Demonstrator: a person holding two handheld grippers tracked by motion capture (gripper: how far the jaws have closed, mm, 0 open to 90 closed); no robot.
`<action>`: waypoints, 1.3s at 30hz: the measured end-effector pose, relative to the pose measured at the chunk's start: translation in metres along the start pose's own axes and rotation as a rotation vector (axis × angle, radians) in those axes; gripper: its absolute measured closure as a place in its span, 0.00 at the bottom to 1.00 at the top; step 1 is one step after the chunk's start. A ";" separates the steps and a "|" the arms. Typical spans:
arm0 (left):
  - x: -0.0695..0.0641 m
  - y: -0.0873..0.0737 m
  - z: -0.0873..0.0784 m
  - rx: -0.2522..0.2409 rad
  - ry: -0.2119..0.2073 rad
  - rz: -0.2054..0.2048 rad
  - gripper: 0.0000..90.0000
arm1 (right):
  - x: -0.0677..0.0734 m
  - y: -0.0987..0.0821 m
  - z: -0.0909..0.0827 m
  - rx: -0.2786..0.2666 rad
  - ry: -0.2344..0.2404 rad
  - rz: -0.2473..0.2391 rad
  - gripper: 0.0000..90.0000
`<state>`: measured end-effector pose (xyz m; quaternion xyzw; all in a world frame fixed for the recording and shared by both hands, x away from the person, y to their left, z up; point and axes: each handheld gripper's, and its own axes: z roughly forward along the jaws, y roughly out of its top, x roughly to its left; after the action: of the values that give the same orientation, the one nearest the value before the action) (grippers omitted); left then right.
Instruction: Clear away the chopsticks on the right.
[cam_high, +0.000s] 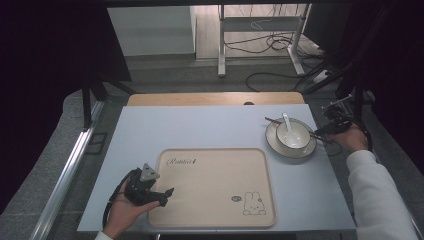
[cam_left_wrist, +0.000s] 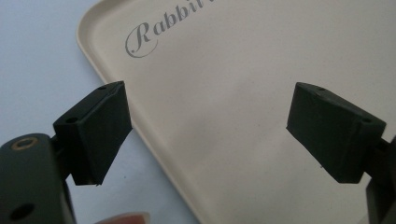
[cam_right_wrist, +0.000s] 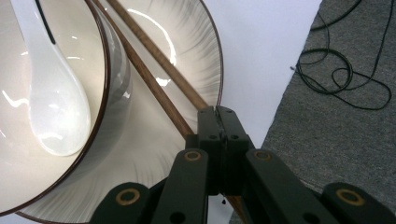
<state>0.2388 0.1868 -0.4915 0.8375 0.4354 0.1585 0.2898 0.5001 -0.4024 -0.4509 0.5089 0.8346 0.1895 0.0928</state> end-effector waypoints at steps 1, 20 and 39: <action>0.000 0.000 0.000 0.000 0.000 0.000 0.15 | 0.000 0.000 0.000 0.001 0.000 -0.003 1.00; 0.002 -0.001 0.003 0.016 0.004 -0.007 0.15 | -0.010 0.007 -0.006 0.106 -0.022 -0.233 0.73; 0.003 -0.001 0.007 0.027 0.005 -0.012 0.15 | -0.015 0.008 0.006 0.151 0.023 -0.285 0.85</action>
<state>0.2432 0.1871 -0.4975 0.8383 0.4432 0.1529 0.2783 0.5156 -0.4109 -0.4539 0.3886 0.9112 0.1168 0.0708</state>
